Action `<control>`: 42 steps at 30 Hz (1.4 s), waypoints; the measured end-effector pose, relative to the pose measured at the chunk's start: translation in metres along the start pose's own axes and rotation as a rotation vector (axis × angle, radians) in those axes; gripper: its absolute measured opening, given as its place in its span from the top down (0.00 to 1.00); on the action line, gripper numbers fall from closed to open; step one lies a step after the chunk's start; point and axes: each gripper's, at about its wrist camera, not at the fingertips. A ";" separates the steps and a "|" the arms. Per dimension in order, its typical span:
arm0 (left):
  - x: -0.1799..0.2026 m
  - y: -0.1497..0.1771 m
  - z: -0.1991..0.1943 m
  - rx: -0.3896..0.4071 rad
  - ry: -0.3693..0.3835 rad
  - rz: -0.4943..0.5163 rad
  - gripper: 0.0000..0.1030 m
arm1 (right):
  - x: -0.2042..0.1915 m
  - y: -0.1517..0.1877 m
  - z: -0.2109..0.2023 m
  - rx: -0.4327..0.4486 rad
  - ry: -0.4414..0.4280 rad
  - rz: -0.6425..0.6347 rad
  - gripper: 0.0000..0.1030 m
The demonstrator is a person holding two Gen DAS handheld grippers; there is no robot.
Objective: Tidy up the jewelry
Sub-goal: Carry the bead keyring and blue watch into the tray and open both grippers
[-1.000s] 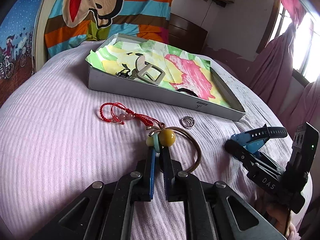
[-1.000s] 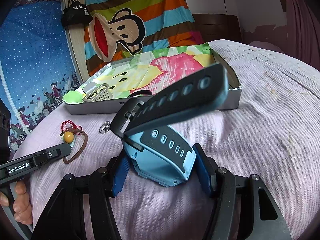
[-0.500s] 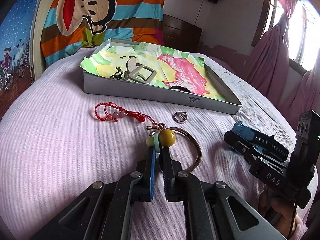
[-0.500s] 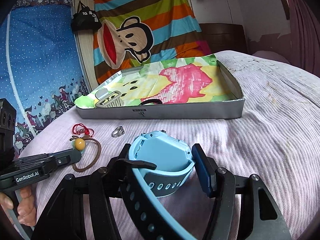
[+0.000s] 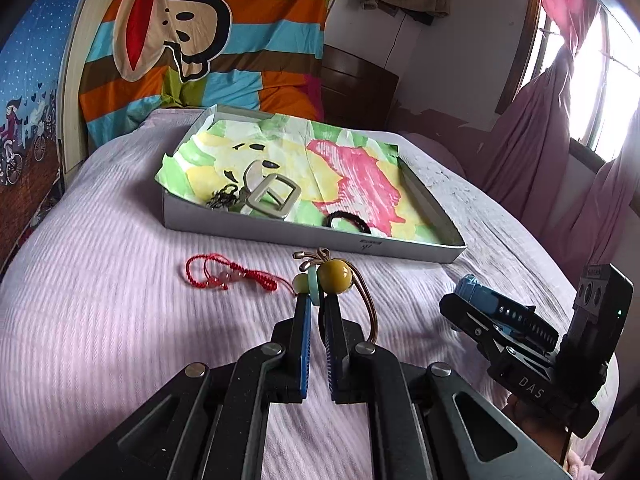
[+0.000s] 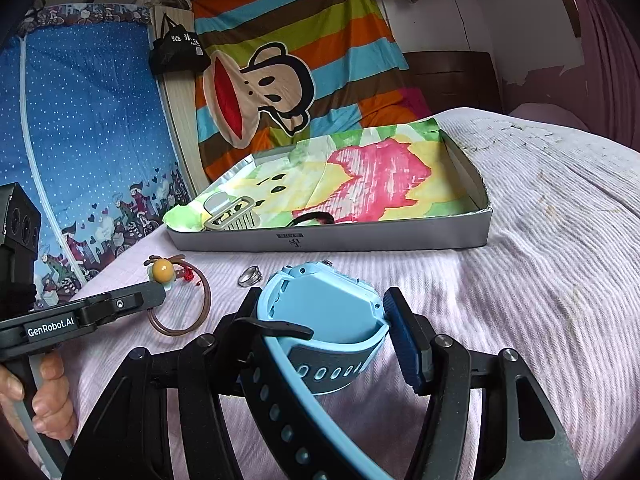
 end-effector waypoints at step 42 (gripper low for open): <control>0.002 -0.086 0.067 -0.116 -0.105 -0.031 0.91 | 0.006 -0.094 0.090 -0.081 0.053 -0.009 0.44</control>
Point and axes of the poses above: each gripper's, at about its wrist camera, not at the fingertips, and z roughly the way its jaws point, x to its right, y to its underside, and after that the axes turned 15 degrees about -x, right-handed
